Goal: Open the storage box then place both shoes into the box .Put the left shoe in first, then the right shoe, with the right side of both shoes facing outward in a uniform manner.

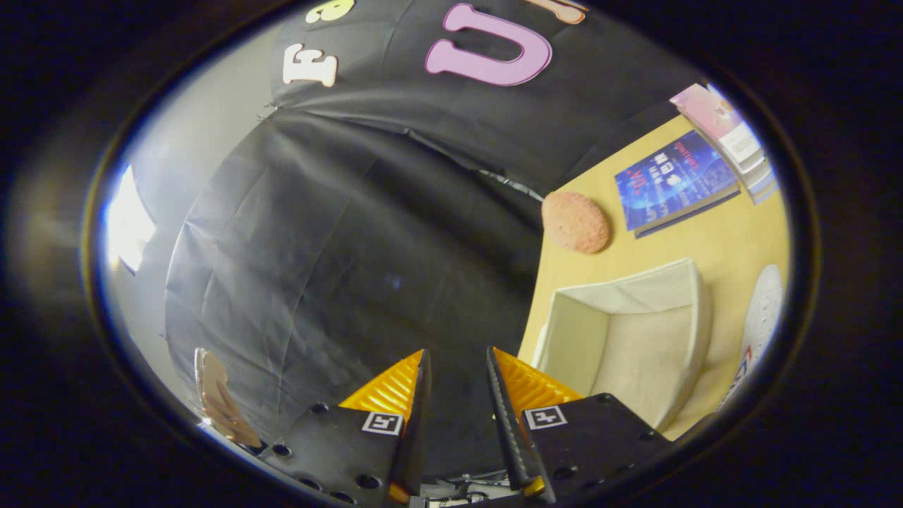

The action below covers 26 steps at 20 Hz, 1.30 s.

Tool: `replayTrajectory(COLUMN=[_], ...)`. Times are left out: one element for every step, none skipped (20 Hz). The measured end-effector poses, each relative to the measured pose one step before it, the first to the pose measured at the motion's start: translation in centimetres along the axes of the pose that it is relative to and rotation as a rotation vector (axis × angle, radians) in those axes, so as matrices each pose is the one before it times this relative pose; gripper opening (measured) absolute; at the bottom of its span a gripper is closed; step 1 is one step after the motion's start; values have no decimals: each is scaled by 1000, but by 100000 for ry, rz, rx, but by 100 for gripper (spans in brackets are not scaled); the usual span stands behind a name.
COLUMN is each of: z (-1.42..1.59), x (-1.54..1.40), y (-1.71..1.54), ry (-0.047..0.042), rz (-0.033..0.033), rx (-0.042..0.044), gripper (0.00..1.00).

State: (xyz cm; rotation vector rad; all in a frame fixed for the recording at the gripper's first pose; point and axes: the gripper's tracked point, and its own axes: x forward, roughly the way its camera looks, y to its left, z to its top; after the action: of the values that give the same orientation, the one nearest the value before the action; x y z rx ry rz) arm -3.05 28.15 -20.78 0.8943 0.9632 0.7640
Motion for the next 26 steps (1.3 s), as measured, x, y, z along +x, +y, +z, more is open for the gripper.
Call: replayTrajectory(z=[530,524,521,451,458,362,312,12,-39,-93,-82,-206,-134,-292,-273,-358,-266,-324,-224,-330,-207,-258,-282,-467,-467,-170], x=[-919,-783,-1004,-1229,-955,-865,-769,-746,-548,-441,-316,-322,-103,108,124,148,252,341,194,613,244,305,341,388,509,357], y=[-1064,-1226,-1343,-1586,-1670,-2118,-1899,-1648,-2020,-2180,-2285,-2109,-2026,-1844,-1859,-1579,-982,-940,-1166,-1012,-950,-775,-659,-359,-149,-91], ry=[-1794,-1623,-1643,-1451,-1674,-1962,-1463,-1337,-754,-888,-680,-441,-333,109,239,461,1164,874,996,671,642,880,1033,1267,1277,1375], rz=[-2075,-2545,-3026,-3179,-3550,-4596,-3782,-3649,-3377,-4013,-4300,-4390,-4261,-4229,-4310,-3557,-1546,-1601,-2181,-2352,-2495,-2156,-2021,-1337,-1128,-645], rx=[452,206,-101,-265,-163,72,343,1235,2039,2012,1616,1234,931,415,296,882,1814,1804,886,-49,-345,-512,-761,-1305,-1552,-1405], gripper=[48,48,48,48,48,48,48,48,48,48,49,49,50,51,52,53,54,55,56,57,57,58,58,58,58,58])
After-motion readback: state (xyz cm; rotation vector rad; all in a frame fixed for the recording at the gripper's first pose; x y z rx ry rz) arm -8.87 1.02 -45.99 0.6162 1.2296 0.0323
